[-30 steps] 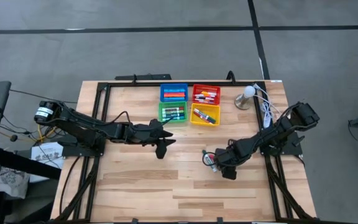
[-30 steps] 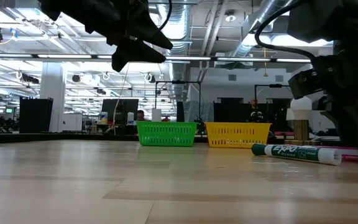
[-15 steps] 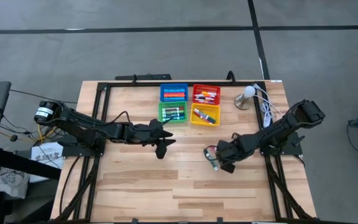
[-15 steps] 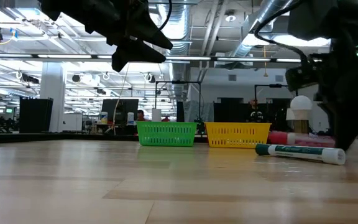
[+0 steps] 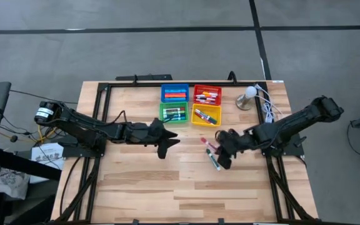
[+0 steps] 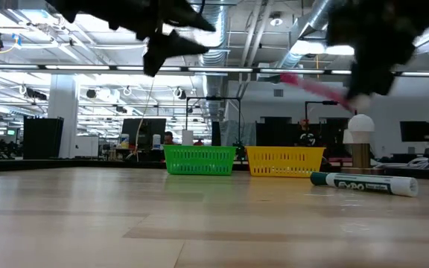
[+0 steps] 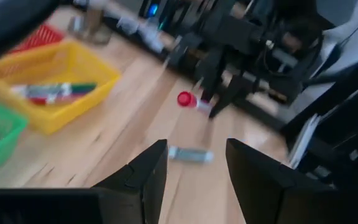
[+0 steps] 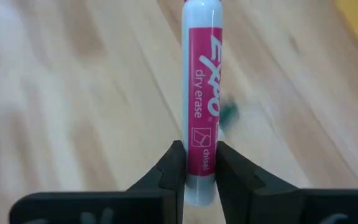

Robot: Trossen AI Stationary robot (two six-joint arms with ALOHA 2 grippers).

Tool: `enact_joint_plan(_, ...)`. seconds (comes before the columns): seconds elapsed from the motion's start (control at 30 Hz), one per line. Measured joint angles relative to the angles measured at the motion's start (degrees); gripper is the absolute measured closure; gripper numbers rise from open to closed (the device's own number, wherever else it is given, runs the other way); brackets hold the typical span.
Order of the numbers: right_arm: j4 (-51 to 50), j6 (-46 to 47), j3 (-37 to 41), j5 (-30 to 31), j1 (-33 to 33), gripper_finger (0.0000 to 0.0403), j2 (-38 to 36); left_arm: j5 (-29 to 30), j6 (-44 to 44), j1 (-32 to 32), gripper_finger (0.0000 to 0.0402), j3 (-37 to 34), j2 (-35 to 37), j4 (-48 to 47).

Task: Pick & Place Markers
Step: Put the white and pink marker into the green bin

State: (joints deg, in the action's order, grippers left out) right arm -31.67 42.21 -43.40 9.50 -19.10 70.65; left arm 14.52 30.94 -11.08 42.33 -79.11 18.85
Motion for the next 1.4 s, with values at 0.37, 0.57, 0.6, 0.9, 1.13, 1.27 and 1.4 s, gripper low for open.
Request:
enact_joint_plan(0.37, 29.05, -11.21, -0.10, -5.88, 9.44, 0.0348, -3.98, -1.36, 0.30, 2.44, 0.0238, 0.00, 0.00, 16.26)
enact_joint_plan(0.57, 40.75, -12.17, -0.10, -11.33, 14.25, 0.0347, -3.07, -1.44, 6.25, 3.92, 0.0238, 0.00, 0.00, 21.43)
enact_joint_plan(0.6, 42.85, -12.18, -0.10, -12.26, 14.92, 0.0347, -2.84, -1.33, 7.05, 4.22, 0.0238, 0.00, 0.00, 22.19)
enact_joint_plan(0.9, 49.22, -11.67, -0.17, -15.59, 18.99, 0.0347, -1.98, -1.22, 8.37, 5.75, 0.0238, 0.00, 0.00, 24.95)
enact_joint_plan(1.13, 51.85, -9.66, -0.15, -16.17, 20.06, 0.0347, -1.93, 0.47, 6.56, 6.02, 0.0238, 0.00, 0.00, 25.93)
enact_joint_plan(1.27, 53.71, -8.63, -0.15, -16.19, 19.99, 0.0347, -1.88, 0.74, 6.60, 6.92, 0.0238, 0.02, 0.00, 26.21)
enact_joint_plan(1.4, 58.95, -6.58, -0.18, -16.38, 19.79, 0.0347, 1.35, 0.69, 6.84, 7.07, 0.0238, 0.02, -0.02, 27.29)
